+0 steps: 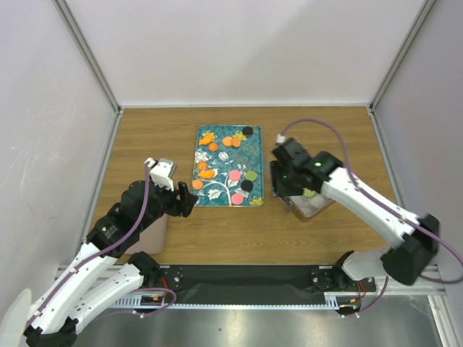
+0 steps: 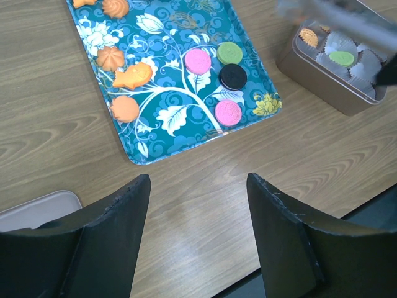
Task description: Pack the cookies
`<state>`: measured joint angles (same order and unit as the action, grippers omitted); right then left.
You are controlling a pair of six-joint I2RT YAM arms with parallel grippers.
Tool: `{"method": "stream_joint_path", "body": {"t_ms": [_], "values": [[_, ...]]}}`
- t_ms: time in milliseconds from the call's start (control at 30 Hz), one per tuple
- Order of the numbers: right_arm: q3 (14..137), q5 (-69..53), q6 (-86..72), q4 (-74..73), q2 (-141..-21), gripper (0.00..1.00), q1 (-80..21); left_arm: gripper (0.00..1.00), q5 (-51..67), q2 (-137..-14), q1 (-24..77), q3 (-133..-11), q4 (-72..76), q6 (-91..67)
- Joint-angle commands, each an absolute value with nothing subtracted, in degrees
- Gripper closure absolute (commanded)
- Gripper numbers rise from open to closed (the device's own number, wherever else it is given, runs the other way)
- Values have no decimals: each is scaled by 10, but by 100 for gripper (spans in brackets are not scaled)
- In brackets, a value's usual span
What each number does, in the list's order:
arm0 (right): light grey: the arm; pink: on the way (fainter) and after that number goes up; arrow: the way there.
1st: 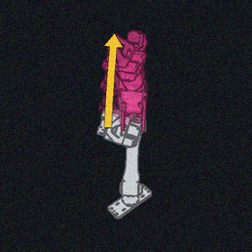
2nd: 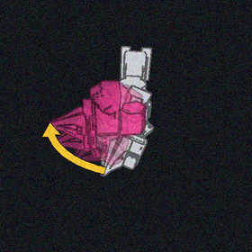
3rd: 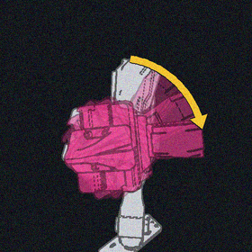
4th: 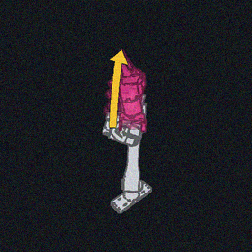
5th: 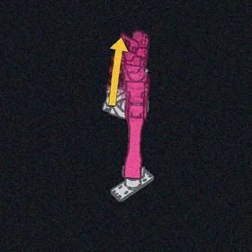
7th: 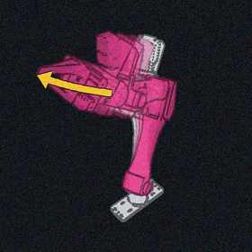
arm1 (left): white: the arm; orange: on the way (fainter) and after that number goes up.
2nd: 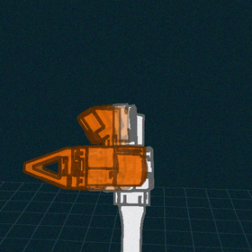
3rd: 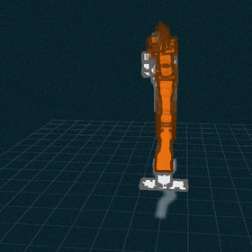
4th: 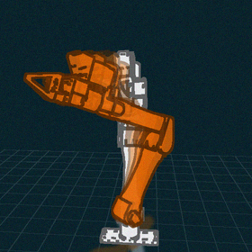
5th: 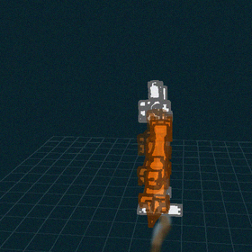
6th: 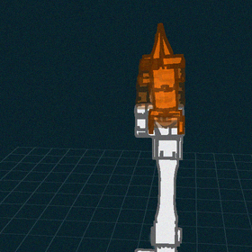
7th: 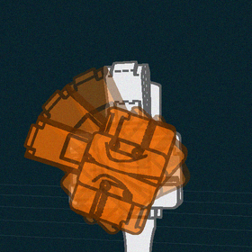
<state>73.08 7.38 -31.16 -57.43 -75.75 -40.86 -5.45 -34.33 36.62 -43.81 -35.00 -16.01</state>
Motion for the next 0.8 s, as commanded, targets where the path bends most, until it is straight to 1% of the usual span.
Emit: {"method": "stream_joint_path", "body": {"t_ms": [0,67,300,433,767], "values": [[778,66,-293,-553,-823,52,-452,30,-62,-338,372,-437,-341,-158],[783,62,-292,-547,-852,52,-469,30,-65,-336,373,-437,-341,-158],[749,48,-309,-508,-881,49,-507,30,-67,-337,372,-437,-342,-159],[731,48,-317,-497,-885,47,-512,30,-67,-339,372,-437,-341,-159],[727,48,-317,-483,-912,47,-512,30,-66,-337,373,-437,-341,-159]]}}
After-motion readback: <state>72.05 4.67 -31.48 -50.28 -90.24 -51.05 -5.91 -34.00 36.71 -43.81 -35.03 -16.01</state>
